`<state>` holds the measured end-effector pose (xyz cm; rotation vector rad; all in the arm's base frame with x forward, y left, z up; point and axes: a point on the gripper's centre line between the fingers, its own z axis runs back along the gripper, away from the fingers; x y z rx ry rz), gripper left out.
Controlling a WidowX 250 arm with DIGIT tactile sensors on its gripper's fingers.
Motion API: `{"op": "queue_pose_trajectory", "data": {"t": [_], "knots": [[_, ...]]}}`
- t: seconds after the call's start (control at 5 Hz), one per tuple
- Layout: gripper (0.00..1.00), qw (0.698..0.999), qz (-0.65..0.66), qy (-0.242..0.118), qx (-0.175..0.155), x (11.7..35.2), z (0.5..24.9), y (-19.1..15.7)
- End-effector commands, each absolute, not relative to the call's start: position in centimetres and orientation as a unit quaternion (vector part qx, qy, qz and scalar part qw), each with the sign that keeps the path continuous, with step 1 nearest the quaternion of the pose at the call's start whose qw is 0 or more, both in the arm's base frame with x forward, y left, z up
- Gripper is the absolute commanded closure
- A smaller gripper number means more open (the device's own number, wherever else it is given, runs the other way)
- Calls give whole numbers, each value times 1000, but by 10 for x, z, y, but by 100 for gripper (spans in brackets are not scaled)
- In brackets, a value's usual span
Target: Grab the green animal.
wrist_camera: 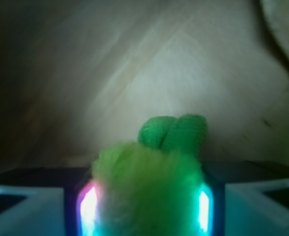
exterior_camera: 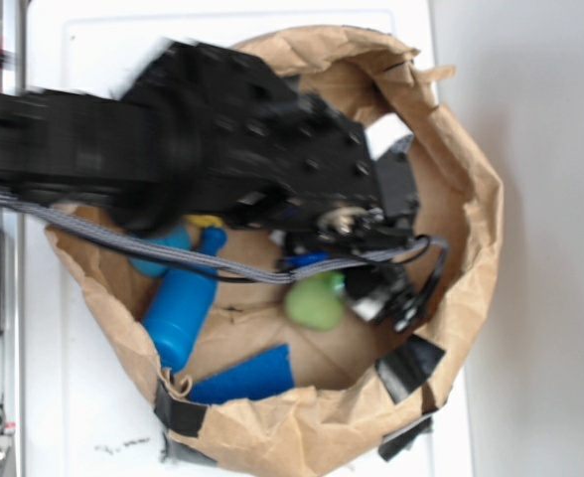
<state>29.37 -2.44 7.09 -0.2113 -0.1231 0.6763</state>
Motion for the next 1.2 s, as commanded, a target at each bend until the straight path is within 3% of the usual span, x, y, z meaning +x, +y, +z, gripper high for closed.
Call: {"op": "queue_pose_trajectory", "data": {"t": [0.0, 0.4, 0.6, 1.0], "knots": [[100, 983, 151, -5, -108, 269, 131, 9], [100, 985, 126, -71, -94, 253, 177, 15], [100, 986, 121, -78, -89, 254, 195, 18], [100, 985, 119, -96, -77, 249, 202, 14]]}}
